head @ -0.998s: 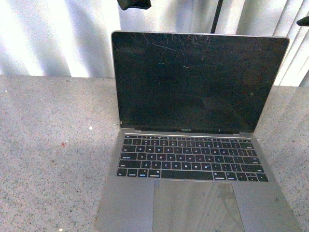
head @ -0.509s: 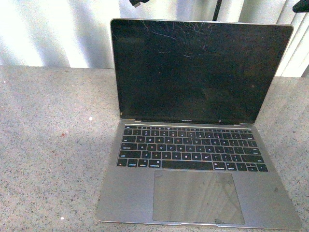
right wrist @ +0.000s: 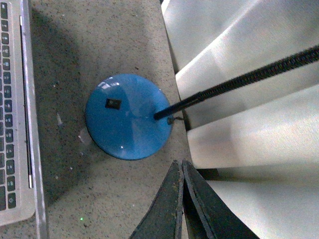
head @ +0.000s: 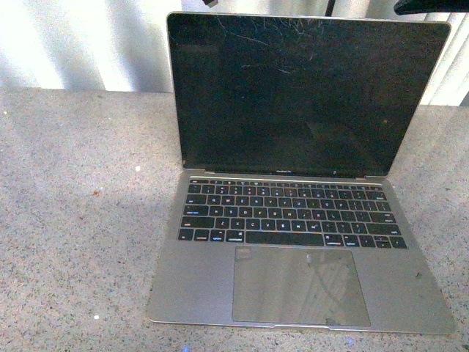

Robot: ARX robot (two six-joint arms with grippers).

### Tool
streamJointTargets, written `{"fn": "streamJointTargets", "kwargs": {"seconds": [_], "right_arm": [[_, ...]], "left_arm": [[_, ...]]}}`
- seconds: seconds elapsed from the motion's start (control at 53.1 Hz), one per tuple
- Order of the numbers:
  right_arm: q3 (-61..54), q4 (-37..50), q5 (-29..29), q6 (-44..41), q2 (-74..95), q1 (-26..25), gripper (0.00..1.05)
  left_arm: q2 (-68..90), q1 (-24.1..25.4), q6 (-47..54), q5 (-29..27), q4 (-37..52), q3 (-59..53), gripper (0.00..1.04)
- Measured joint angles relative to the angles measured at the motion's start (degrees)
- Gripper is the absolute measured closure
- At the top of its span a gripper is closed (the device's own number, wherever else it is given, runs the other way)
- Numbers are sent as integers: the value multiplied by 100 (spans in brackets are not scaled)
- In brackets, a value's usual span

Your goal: Close laptop

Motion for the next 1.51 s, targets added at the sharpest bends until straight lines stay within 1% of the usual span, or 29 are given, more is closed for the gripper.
{"fn": "streamJointTargets", "kwargs": {"seconds": [0.17, 0.396, 0.659, 0.885, 1.507], "right_arm": [[-20, -101, 9, 35, 55, 153, 102], [-42, -170, 9, 63, 103, 195, 102], [-7, -1121, 127, -153, 114, 205, 102], [42, -1510, 175, -319, 111, 236, 102], [-101, -2341, 328, -774, -243, 535, 102]], "left_arm": [[9, -31, 7, 57, 55, -114, 101], [20, -39, 81, 87, 39, -247, 101], [24, -59, 245, 127, -101, -280, 101], [9, -90, 372, 275, -428, -297, 101], [-323, -291, 756, 382, -1067, -667, 101]]}}
